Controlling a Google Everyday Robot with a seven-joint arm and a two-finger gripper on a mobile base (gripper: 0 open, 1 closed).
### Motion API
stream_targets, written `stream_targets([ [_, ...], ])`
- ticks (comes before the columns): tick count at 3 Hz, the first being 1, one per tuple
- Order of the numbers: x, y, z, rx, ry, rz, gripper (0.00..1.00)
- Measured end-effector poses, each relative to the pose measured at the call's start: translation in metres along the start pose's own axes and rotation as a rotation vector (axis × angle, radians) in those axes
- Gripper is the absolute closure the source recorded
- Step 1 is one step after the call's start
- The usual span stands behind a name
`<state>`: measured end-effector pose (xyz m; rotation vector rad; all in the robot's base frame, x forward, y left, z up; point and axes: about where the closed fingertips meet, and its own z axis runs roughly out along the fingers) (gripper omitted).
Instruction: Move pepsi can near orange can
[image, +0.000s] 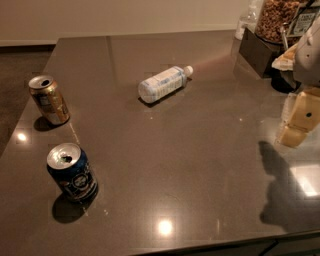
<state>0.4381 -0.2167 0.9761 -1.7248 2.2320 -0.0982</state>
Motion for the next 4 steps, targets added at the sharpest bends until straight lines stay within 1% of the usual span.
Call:
stream_targets([
  [1,-0.001,0.0,0.0,-0.001,-0.009,0.001,0.0],
  [2,-0.01,-0.001,-0.003,-0.01,-0.065,0.009,0.0],
  [3,-0.039,0.008,0.004,-0.027,-0.163,-0.025,0.0],
  [4,-0.091,0.028,0.016,-0.045,-0.292,-0.1,0.0],
])
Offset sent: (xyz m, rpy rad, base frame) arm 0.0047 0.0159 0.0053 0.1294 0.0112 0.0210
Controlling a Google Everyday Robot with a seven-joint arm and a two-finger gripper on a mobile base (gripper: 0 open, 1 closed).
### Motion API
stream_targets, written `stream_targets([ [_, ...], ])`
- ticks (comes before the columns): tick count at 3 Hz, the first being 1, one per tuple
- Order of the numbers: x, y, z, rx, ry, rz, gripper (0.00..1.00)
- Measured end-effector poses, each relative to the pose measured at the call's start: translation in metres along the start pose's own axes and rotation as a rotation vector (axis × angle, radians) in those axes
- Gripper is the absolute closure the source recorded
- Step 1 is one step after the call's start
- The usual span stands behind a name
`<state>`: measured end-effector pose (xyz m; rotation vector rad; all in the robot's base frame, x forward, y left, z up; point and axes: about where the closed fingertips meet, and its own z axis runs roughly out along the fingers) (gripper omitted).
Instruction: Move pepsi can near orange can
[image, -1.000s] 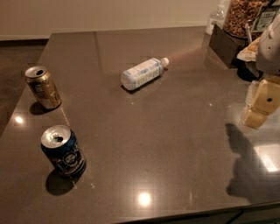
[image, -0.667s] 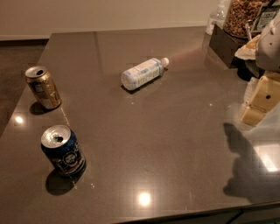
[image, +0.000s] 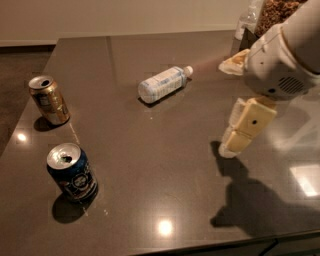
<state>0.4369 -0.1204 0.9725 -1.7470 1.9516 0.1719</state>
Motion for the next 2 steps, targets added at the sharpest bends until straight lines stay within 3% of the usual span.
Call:
stream_targets([
  [2,-0.079,0.041,0.062,-0.094,-0.166,-0.104,0.0],
])
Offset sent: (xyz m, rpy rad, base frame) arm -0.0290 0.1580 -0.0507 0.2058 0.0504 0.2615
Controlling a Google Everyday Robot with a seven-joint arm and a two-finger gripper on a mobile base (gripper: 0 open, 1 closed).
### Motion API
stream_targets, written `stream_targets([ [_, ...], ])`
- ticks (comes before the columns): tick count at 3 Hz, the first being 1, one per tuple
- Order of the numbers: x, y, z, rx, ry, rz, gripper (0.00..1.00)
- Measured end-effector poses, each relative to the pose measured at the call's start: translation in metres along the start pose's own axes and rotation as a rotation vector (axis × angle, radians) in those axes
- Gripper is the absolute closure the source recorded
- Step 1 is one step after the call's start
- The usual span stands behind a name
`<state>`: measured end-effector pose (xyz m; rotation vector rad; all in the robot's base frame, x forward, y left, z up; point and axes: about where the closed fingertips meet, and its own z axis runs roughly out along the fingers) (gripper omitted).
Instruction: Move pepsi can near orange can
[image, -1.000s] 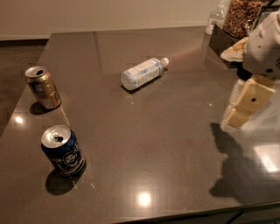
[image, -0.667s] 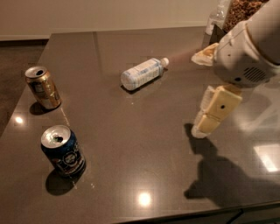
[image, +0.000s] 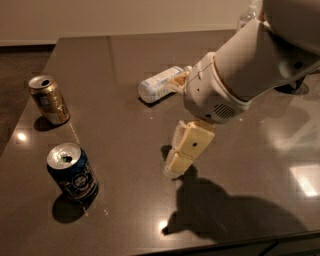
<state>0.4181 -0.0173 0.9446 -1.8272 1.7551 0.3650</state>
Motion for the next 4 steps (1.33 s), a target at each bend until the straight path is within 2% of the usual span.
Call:
stream_targets([
  [2,-0.051,0.033,0.055,-0.111,-0.102,-0.053,0.0],
  [4,-0.098,0.061,0.097,-0.194,-0.208,-0.098,0.0],
])
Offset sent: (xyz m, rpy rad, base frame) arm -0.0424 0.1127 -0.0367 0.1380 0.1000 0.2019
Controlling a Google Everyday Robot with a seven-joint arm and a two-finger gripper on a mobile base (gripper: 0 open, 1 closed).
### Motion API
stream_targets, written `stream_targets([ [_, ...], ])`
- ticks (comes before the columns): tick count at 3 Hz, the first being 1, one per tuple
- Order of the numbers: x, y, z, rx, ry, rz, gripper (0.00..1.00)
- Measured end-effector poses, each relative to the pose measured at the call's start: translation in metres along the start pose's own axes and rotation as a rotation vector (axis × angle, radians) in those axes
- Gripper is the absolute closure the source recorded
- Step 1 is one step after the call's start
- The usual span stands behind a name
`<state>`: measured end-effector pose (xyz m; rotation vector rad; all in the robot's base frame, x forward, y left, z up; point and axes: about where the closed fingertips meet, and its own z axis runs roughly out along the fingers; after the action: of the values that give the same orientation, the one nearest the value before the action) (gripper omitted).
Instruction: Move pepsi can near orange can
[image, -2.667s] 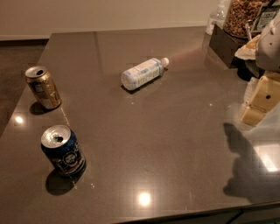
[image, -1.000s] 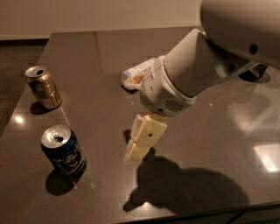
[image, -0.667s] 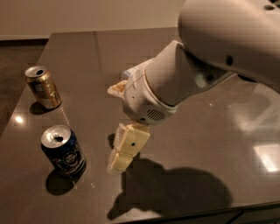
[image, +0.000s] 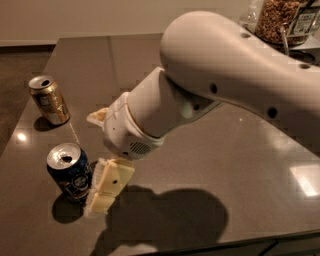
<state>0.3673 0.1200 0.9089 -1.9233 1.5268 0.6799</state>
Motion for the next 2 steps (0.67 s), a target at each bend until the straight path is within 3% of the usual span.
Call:
stream_targets([
  [1,-0.009,0.002,0.014,-0.015,-0.025,-0.003,0.0],
  [2,-0.019,0.002,0.026,-0.029,-0.038,-0.009,0.16],
])
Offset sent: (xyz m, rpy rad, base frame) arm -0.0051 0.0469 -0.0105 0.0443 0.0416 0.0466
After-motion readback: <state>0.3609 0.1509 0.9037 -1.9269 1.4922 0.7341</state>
